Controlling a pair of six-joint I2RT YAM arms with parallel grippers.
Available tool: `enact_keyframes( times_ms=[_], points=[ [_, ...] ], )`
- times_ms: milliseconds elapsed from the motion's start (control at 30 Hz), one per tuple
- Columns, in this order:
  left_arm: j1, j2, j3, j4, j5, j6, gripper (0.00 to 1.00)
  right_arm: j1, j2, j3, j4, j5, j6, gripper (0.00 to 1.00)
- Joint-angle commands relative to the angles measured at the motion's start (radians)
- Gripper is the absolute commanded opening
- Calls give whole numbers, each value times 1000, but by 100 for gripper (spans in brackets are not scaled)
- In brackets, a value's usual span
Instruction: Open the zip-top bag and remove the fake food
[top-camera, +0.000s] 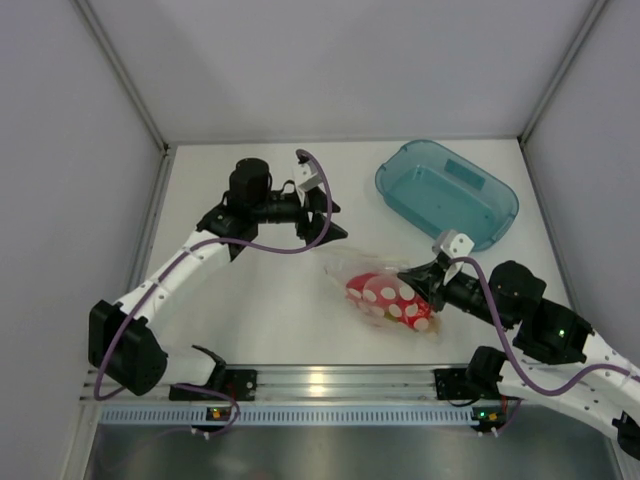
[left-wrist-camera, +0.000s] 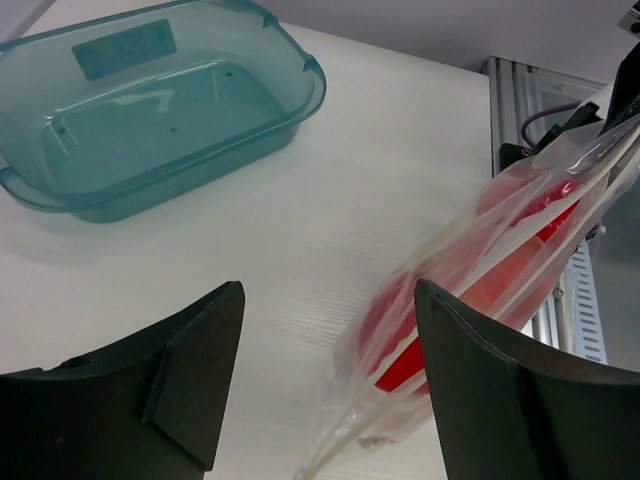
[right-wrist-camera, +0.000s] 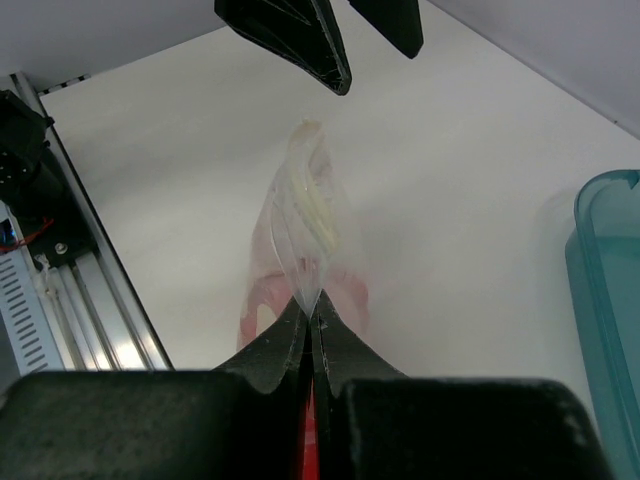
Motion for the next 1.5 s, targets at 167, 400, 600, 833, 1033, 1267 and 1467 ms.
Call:
enact_keyframes(
  times_ms=[167,400,600,833,1033,1267,1467],
  points=[
    [-55,10,15,61,76,12,71,14,-10,-3,68,-38,-14,0],
    [-77,4,-21,60,131,9,69,14,-11,0,60,-17,-14,0],
    [-81,-8,-33,60,142,-1,70,14,-1,-2,61,2,-11,0],
    [-106,-10,-57,61,136,7,68,14,-16,-8,72,-3,-8,0],
    [-111,-34,-59,66,47,-17,70,14,1,-5,65,15,-6,0],
    [-111,-98,-59,79,-35,-53,71,14,9,-5,65,29,-5,0],
    [-111,-138,-79,79,19,-48,71,13,7,-5,65,49,-1,0]
  ],
)
